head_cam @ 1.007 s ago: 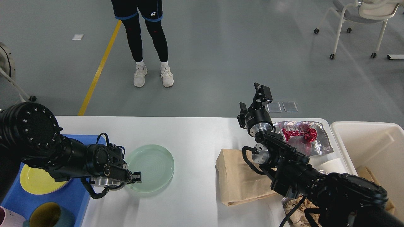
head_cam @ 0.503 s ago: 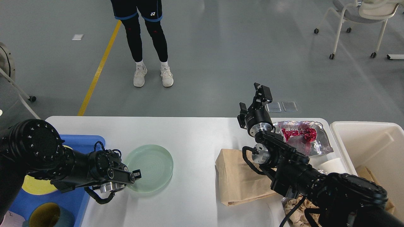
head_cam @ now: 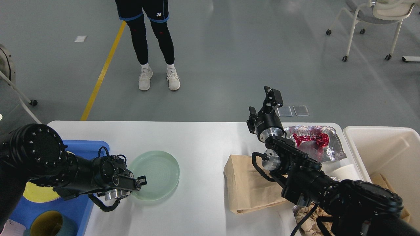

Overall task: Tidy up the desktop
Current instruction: 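Lift the green plate and lay it onto the yellow plate in the tray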

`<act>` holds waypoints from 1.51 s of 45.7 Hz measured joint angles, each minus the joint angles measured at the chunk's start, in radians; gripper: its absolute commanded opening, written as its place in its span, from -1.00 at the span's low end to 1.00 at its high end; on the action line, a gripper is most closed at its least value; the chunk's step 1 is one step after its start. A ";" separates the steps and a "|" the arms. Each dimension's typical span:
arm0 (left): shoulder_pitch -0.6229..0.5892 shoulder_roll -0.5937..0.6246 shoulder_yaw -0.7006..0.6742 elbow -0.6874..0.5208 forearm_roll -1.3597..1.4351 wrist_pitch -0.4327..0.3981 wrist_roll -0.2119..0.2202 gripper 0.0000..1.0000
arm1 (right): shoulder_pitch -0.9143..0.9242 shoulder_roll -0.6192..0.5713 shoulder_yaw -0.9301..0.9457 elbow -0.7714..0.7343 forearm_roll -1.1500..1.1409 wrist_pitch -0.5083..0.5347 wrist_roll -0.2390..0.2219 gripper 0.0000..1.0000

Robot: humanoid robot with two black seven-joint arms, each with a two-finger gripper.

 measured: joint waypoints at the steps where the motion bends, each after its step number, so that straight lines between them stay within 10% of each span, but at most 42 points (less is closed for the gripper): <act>1: 0.000 0.000 -0.001 0.000 0.000 0.000 0.000 -0.54 | 0.000 0.000 0.000 0.000 0.000 0.000 0.000 1.00; 11: -0.002 -0.001 -0.017 0.000 0.002 0.000 -0.001 -1.00 | 0.000 0.000 0.000 0.000 0.000 0.000 0.000 1.00; 28: -0.022 0.008 -0.011 -0.025 0.005 0.021 0.002 -1.00 | 0.000 0.000 0.000 0.000 0.000 0.000 0.000 1.00; 39: -0.243 0.108 -0.006 -0.214 0.009 -0.053 0.005 -1.00 | -0.001 -0.001 0.000 0.000 0.000 0.000 0.000 1.00; 50: -0.675 0.235 0.076 -0.379 0.009 -0.363 0.034 -1.00 | -0.002 -0.003 0.000 0.000 0.000 0.000 0.000 1.00; 60: -1.105 0.406 0.100 -0.406 0.014 -0.930 0.037 -1.00 | -0.002 -0.003 0.000 0.000 0.000 0.000 0.000 1.00; 69: -1.248 0.509 0.102 -0.404 0.017 -1.114 0.037 -1.00 | -0.002 -0.003 0.000 0.000 0.000 0.000 0.000 1.00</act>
